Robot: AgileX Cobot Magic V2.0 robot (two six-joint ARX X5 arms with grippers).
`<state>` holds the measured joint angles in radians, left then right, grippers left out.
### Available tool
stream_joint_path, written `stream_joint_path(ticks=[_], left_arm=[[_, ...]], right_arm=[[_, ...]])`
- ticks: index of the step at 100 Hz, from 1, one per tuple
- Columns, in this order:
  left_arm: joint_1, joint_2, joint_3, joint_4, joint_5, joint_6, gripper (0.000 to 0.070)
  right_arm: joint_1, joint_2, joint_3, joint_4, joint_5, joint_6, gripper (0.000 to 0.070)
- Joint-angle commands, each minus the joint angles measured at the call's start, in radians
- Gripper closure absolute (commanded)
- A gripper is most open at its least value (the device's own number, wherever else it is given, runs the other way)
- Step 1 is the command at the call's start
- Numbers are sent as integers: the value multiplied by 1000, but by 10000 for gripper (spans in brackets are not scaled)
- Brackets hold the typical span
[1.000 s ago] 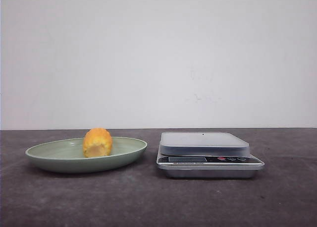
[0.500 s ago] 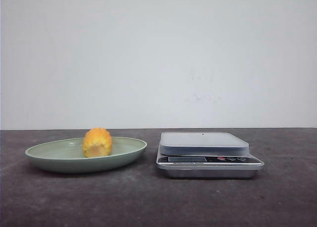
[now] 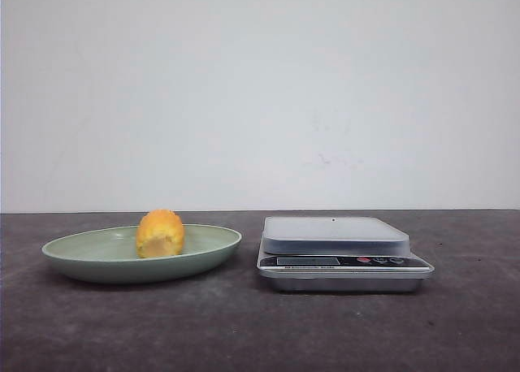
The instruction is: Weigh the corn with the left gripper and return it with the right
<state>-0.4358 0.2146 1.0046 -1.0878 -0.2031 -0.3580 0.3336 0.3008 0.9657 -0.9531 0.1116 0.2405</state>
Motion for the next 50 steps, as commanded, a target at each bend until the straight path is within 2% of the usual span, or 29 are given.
stream_joint_path(ticks=[1,50], left_arm=[[-2,-2,12,10,2,5,700],[-2,-2,13,9,2,6,700]], right_arm=[[4,-3,10,1,-3,15,685],[4,-3,10,-7,-4,14,685]])
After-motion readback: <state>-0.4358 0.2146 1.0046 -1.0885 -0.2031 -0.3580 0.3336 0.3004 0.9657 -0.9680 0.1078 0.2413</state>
